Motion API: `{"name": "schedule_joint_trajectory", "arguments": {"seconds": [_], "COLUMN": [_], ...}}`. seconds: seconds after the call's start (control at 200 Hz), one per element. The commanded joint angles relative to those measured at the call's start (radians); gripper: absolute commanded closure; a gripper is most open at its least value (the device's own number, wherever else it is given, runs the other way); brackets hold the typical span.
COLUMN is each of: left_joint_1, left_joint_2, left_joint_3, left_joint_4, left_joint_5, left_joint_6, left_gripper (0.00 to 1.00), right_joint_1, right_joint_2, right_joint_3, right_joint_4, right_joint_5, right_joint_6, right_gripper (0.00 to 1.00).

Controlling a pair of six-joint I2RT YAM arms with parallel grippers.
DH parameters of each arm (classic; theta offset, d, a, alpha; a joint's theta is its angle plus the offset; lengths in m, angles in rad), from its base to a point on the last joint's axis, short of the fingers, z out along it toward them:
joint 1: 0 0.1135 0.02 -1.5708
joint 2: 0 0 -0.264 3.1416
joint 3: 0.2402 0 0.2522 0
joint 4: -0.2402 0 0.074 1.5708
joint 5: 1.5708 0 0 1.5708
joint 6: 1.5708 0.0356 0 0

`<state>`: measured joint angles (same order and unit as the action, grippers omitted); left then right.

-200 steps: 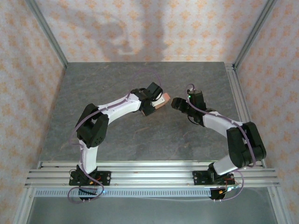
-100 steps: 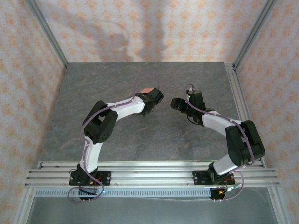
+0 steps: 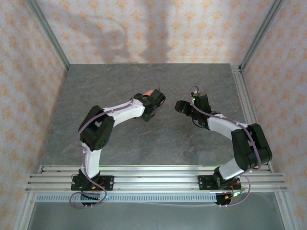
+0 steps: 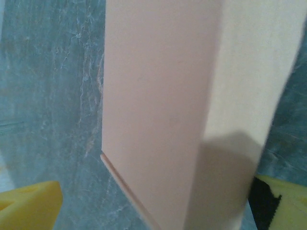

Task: Fold the paper box

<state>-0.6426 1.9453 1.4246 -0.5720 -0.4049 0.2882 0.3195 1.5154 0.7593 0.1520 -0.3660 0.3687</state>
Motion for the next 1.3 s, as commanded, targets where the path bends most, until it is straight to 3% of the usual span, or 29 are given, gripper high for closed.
{"name": "schedule_joint_trajectory", "arguments": {"seconds": [0.0,0.22,0.566,0.716,0.876,0.996,1.171,1.296], "left_joint_1": [0.04,0.177,0.486,0.606,0.664,0.681,0.69,0.692], "left_joint_2": [-0.148,-0.36,-0.699,-0.785,-0.781,-0.717,-0.618,-0.631], "left_joint_3": [-0.052,-0.226,-0.6,-0.761,-0.91,-0.954,-0.957,-1.004], "left_joint_4": [0.086,0.254,0.516,0.645,0.875,0.996,1.048,1.139], "left_joint_5": [0.173,0.379,0.424,0.349,0.33,0.322,0.289,0.366], "left_joint_6": [-0.075,-0.191,-0.319,-0.368,-0.308,-0.288,-0.291,-0.36], "left_gripper": [0.0,0.0,0.0,0.0,0.0,0.0,0.0,0.0], "right_joint_1": [-0.003,-0.008,-0.044,-0.063,-0.142,-0.222,-0.323,-0.33], "right_joint_2": [-0.033,-0.09,-0.22,-0.207,-0.142,-0.088,0.046,0.026], "right_joint_3": [0.017,0.018,-0.099,-0.192,-0.304,-0.412,-0.476,-0.443], "right_joint_4": [0.028,0.009,0.11,0.242,0.467,0.72,0.964,0.867], "right_joint_5": [0.028,0.117,0.469,0.629,0.62,0.544,0.41,0.371], "right_joint_6": [-0.04,-0.123,-0.401,-0.498,-0.482,-0.449,-0.369,-0.369], "right_gripper": [0.17,0.07,0.02,0.0,0.01,0.01,0.01,0.0]}}
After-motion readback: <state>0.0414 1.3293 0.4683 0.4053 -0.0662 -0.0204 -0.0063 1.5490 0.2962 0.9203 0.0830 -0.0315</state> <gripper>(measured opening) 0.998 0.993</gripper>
